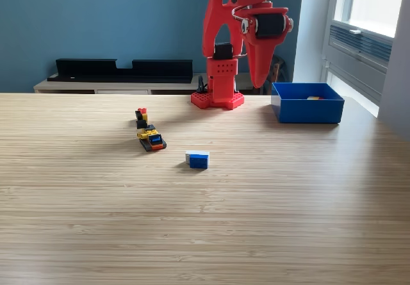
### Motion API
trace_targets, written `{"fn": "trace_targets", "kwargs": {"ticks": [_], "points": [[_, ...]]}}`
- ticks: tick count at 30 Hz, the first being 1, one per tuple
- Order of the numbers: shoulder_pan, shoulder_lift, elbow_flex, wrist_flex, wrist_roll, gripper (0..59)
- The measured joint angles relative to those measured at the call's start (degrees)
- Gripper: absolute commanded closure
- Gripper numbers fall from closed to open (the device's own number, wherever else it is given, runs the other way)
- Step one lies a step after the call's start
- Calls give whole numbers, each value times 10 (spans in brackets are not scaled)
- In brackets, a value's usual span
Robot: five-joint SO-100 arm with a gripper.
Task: Grasp a lego block and put it in the bin.
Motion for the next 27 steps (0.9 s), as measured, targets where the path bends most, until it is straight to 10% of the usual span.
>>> {"fn": "trace_targets", "kwargs": {"ticks": [27], "points": [[107,0,0,0,22,585]]}}
